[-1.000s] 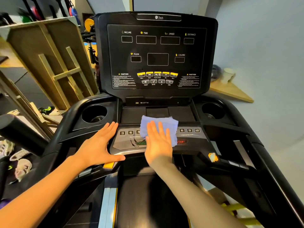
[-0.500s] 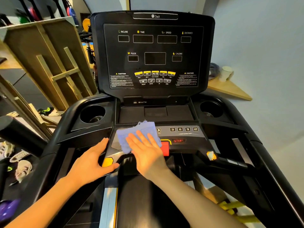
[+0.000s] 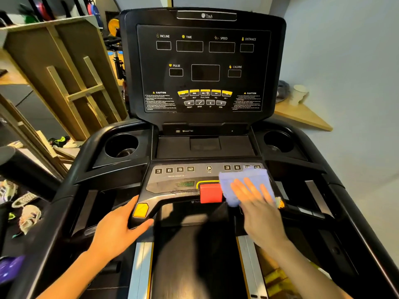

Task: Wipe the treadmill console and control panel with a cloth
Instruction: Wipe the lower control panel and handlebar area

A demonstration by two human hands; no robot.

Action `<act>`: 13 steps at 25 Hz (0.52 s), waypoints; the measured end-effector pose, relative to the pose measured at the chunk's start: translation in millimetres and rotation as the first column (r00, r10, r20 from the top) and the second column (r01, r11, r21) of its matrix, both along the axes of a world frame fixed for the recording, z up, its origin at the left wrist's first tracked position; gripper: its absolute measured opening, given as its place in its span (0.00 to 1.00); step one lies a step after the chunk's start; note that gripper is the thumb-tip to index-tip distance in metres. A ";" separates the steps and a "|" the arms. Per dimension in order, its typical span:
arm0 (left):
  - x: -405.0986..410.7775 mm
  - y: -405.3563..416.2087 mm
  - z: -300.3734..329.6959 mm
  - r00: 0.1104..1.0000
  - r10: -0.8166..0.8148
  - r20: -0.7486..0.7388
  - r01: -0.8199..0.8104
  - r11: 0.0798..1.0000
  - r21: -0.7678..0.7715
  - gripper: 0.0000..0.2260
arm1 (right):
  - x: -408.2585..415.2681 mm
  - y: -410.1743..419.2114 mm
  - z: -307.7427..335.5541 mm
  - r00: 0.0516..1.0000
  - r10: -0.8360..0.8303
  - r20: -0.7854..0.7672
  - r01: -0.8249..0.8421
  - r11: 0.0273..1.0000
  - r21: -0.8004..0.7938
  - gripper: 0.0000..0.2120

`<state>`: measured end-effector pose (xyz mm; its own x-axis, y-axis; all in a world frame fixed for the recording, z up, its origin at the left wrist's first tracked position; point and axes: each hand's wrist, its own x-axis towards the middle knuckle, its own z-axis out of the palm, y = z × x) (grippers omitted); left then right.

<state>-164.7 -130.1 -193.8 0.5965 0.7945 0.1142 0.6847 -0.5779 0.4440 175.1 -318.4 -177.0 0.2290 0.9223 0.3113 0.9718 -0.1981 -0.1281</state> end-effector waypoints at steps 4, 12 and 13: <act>0.8 -0.8 0.2 1.000 0.007 -0.016 -0.006 1.000 0.021 0.37 | 21.2 -20.5 -2.3 0.992 -0.114 0.060 0.113 0.993 0.015 0.25; 3.6 -4.8 5.8 1.000 0.009 0.008 -0.009 1.000 0.028 0.34 | 16.5 46.8 5.6 0.897 -0.437 -0.061 0.436 0.900 -0.033 0.38; 4.0 -5.3 6.2 1.000 0.008 0.015 -0.009 1.000 0.029 0.33 | 10.4 58.5 5.5 0.897 -0.436 -0.078 0.434 0.900 -0.037 0.37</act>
